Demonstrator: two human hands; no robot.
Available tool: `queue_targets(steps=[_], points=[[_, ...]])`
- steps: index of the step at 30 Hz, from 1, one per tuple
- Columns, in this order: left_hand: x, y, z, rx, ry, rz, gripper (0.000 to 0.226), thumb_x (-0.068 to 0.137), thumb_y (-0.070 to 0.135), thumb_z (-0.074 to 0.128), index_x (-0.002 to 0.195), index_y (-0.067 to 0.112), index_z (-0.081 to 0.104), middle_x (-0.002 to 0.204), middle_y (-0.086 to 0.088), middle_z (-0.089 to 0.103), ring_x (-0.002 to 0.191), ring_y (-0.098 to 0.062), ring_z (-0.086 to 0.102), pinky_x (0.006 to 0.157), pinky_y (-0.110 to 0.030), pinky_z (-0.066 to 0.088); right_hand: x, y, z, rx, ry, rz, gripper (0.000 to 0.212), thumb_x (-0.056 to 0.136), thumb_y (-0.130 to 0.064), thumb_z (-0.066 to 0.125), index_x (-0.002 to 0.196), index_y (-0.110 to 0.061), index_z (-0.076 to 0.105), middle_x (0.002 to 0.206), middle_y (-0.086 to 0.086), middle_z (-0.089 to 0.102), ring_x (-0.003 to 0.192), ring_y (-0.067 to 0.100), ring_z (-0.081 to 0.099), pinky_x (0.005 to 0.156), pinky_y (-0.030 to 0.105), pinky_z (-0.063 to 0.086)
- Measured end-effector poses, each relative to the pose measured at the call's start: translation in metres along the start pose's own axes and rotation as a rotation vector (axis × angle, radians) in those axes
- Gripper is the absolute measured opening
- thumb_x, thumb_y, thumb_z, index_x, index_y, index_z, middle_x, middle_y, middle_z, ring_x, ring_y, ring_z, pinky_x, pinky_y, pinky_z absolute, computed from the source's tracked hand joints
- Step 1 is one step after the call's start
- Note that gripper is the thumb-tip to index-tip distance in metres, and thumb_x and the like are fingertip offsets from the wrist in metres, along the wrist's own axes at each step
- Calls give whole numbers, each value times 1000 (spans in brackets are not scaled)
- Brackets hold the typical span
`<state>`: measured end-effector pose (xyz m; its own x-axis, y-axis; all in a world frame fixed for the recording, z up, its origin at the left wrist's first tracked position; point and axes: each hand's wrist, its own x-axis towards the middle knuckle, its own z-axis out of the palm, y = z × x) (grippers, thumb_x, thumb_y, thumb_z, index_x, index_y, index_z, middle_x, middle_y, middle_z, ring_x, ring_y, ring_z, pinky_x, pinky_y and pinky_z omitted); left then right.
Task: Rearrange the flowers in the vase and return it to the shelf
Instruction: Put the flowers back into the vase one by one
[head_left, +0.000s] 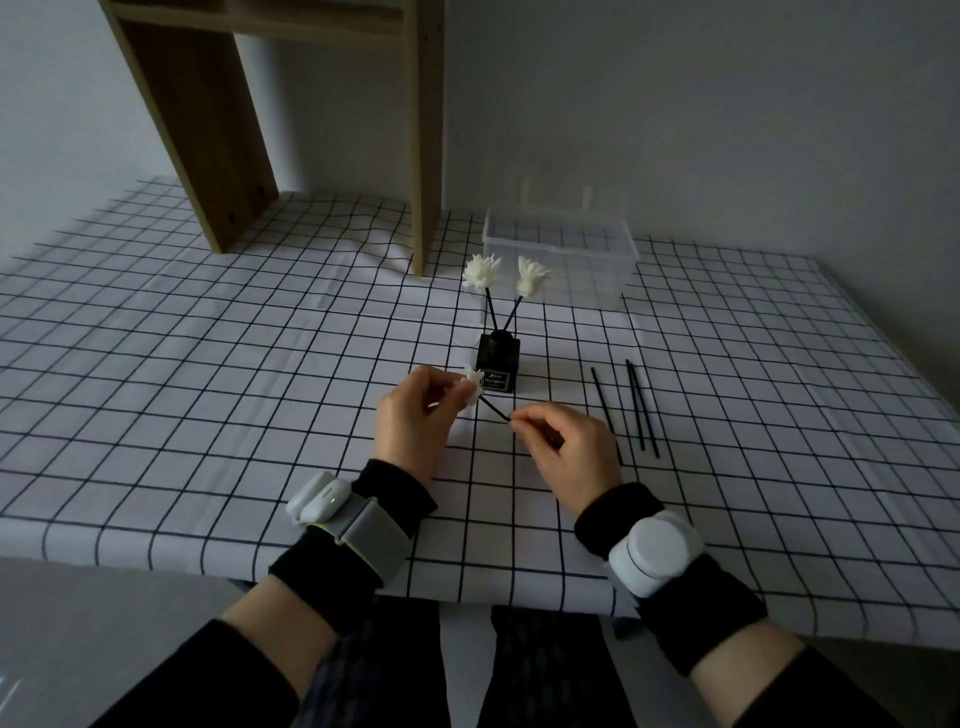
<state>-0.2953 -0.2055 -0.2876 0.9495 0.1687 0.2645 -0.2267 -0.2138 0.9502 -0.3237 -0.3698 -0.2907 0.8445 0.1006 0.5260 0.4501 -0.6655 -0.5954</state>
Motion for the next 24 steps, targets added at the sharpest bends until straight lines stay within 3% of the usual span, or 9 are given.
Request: queue_targets(steps=[4, 6, 9, 14, 17, 24], points=[[-2, 2, 0, -20, 12, 71, 14, 81, 15, 65, 75, 26, 57, 74, 10, 64, 72, -4, 65, 65, -13, 52, 0, -1, 1, -21, 1, 31, 11, 81, -19, 67, 90, -13, 71, 82, 1, 74, 69, 13, 67, 64, 34, 58], [-2, 3, 0, -78, -1, 69, 4, 86, 16, 58, 84, 19, 60, 79, 6, 65, 75, -7, 65, 67, -16, 54, 0, -1, 2, -42, -10, 45, 10, 81, -21, 67, 88, -15, 71, 82, 0, 74, 70, 12, 66, 64, 33, 57], [-3, 5, -1, -242, -22, -12, 15, 95, 18, 43, 96, 16, 58, 88, 1, 65, 83, -15, 65, 70, -21, 56, 2, 0, 1, 8, 0, 113, 7, 82, -19, 66, 86, -15, 69, 80, 0, 72, 69, 14, 65, 63, 33, 56], [-1, 7, -4, -353, 53, -81, 28, 98, 29, 30, 107, 18, 54, 105, -3, 63, 90, -16, 64, 77, -24, 54, 22, -4, -11, 234, 103, 282, 5, 83, -15, 64, 80, -19, 64, 74, -10, 61, 67, -4, 54, 62, 8, 44], [3, 6, -5, -395, 102, -143, 30, 98, 29, 30, 108, 14, 54, 105, -4, 61, 94, -18, 61, 79, -26, 50, 55, -14, -27, 425, 266, 344, 14, 83, -14, 64, 76, -26, 62, 77, -11, 62, 67, -10, 53, 65, 4, 44], [6, 5, -8, -397, 140, -172, 34, 98, 26, 28, 110, 9, 55, 108, -9, 59, 98, -19, 57, 85, -27, 47, 98, -33, -27, 517, 276, 282, 20, 83, -14, 63, 73, -32, 61, 72, -8, 62, 71, 11, 56, 73, 35, 50]])
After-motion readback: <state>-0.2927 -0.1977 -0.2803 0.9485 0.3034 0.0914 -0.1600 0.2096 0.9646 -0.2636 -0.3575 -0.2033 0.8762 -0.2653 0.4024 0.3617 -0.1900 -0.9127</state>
